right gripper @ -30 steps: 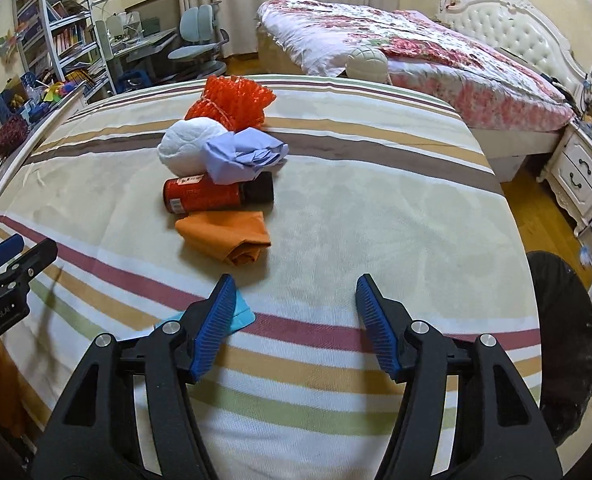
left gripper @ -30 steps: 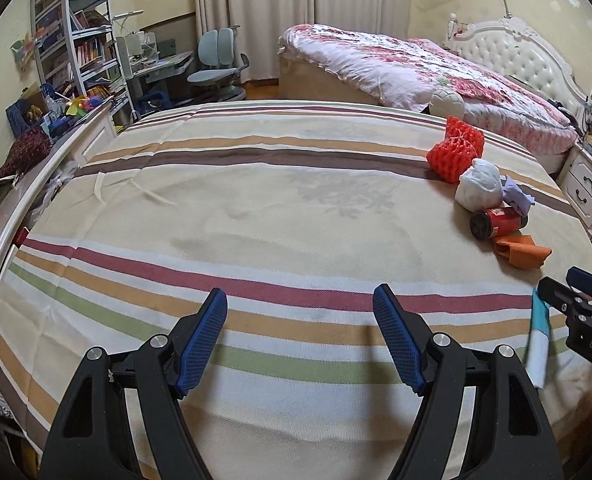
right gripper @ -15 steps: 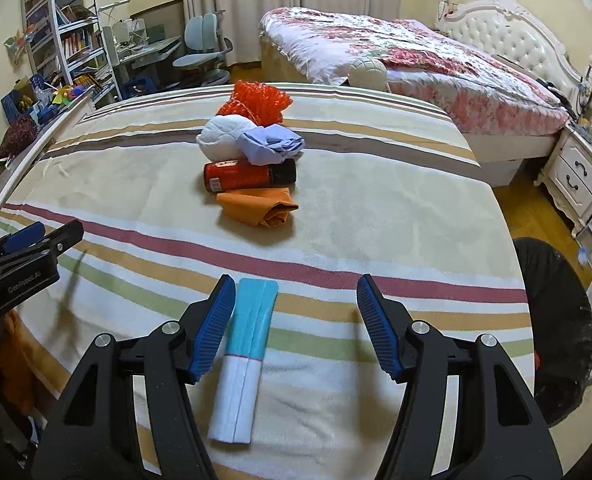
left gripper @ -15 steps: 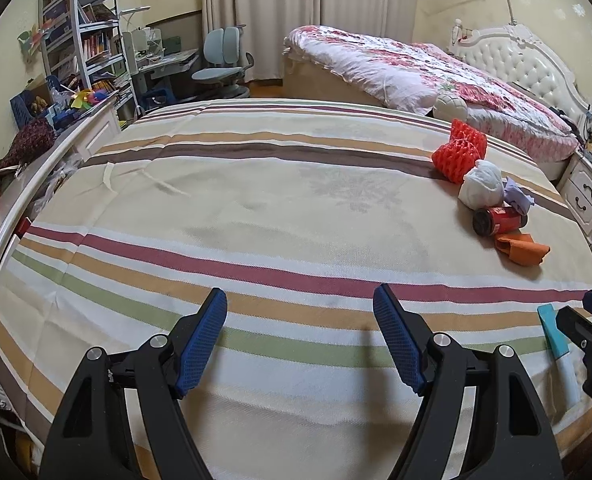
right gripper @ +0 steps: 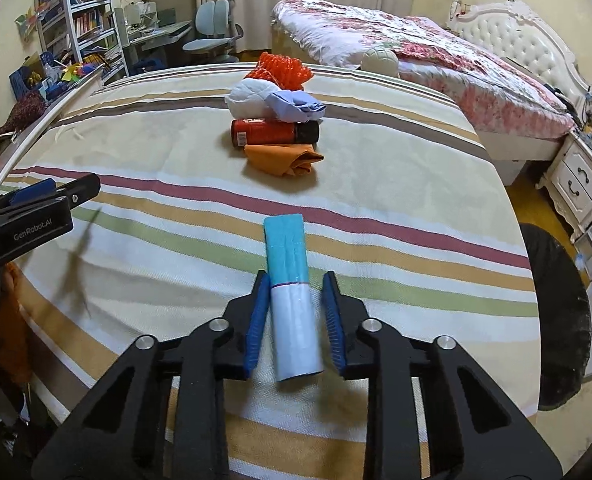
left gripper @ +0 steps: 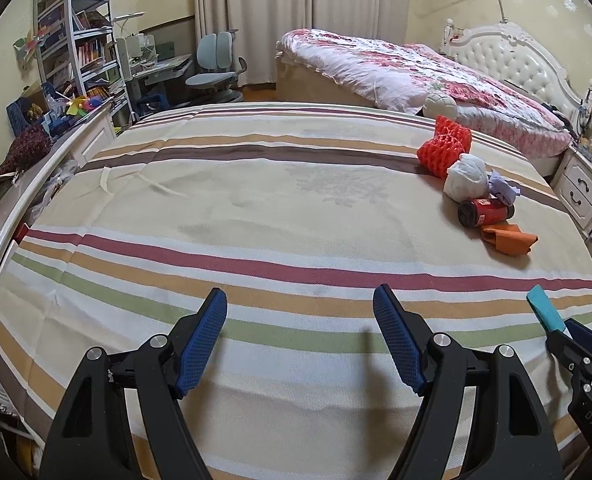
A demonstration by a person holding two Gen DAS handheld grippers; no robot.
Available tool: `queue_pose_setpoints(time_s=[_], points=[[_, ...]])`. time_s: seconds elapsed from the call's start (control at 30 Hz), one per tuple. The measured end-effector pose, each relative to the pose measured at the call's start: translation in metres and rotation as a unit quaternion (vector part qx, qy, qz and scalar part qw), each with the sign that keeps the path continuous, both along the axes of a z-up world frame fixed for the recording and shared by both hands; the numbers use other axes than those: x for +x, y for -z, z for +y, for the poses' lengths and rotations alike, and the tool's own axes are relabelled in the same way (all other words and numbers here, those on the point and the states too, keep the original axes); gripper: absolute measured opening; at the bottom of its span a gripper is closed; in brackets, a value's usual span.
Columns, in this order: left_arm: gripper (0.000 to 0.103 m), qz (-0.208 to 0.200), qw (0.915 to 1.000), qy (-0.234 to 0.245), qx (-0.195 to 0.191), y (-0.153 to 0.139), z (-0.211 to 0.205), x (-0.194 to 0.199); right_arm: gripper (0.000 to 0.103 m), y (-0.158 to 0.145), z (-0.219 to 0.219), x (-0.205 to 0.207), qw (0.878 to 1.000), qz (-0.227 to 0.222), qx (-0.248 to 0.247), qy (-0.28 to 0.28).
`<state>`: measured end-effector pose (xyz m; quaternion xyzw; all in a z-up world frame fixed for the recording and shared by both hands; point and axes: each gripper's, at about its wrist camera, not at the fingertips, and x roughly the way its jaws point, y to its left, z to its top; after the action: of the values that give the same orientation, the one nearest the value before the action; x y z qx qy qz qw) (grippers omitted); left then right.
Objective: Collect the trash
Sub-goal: 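Grasp the blue-and-white tube upright with the right gripper, then hold the tube in the right gripper while the left gripper grasps the orange cloth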
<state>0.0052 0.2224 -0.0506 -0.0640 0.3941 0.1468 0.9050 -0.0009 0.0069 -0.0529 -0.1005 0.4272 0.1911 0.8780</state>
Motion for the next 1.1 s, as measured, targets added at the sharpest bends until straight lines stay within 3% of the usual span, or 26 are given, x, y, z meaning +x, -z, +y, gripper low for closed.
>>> queue_pose_setpoints(time_s=[0.6, 1.1], points=[[0.073, -0.004, 0.9965, 0.083, 0.009, 0.001, -0.072, 0.031, 0.018, 0.002, -0.048, 0.048, 0.998, -0.010, 0.000, 0.063], [0.073, 0.005, 0.9909, 0.133, 0.022, 0.003, -0.132, 0.066, 0.019, 0.004, -0.069, 0.078, 0.997, -0.007, 0.024, 0.074]])
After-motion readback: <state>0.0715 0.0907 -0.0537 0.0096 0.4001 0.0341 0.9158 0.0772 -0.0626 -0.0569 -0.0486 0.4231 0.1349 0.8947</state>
